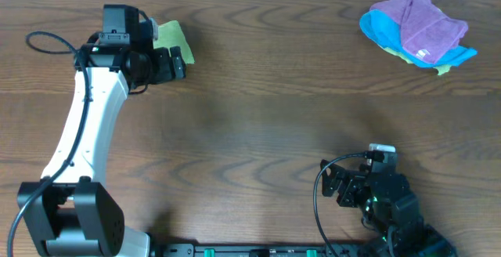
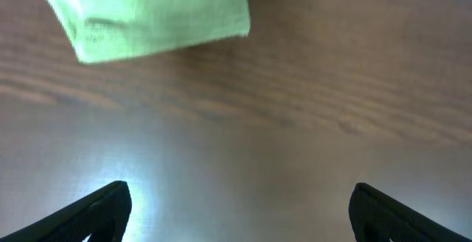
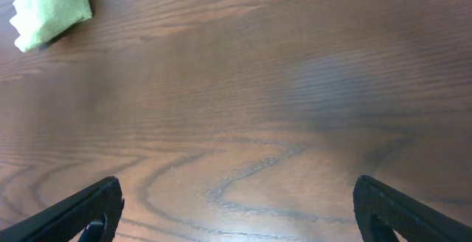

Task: Fold the cloth
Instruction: 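Lower the green cloth and open the left gripper to release it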

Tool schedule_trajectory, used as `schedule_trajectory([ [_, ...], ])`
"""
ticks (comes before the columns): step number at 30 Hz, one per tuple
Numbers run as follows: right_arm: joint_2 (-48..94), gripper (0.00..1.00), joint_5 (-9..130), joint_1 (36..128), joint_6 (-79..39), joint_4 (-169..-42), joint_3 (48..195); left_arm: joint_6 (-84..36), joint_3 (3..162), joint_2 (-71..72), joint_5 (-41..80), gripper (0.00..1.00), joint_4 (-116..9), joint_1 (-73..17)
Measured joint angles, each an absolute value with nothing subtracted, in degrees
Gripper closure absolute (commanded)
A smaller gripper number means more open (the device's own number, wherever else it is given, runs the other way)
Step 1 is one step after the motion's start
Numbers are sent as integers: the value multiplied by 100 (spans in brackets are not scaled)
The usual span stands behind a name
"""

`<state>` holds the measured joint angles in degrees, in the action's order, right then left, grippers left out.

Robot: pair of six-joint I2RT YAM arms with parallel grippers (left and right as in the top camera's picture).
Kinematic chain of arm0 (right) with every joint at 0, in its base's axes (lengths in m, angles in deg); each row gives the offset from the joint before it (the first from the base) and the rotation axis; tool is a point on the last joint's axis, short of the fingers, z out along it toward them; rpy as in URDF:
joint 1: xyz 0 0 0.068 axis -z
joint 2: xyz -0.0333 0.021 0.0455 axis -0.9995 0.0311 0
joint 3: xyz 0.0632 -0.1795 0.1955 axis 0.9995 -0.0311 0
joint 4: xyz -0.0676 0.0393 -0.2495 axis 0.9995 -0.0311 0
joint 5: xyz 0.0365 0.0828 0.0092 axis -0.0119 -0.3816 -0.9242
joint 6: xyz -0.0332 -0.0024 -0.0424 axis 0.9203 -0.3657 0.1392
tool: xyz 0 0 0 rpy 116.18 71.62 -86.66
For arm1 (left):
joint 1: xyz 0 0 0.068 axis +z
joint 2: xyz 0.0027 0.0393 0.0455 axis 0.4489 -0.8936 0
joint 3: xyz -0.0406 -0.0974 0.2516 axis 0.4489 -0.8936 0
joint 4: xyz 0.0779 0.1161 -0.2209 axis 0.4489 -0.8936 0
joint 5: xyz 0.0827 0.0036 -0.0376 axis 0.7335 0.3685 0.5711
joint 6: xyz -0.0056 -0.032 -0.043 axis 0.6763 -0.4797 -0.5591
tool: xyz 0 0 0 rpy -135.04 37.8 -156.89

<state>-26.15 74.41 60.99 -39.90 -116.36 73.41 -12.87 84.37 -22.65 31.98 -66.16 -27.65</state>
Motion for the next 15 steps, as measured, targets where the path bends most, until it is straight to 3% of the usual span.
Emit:
schedule_trajectory([
  [8,-2617,1,7441,6099,-3994,-11636,7341,-1269,8437,-1609,3515,5,-7165,-2765],
  [15,-2617,1,7441,6099,-3998,-11636,7341,-826,7665,-354,3902,5,-6894,-2758],
])
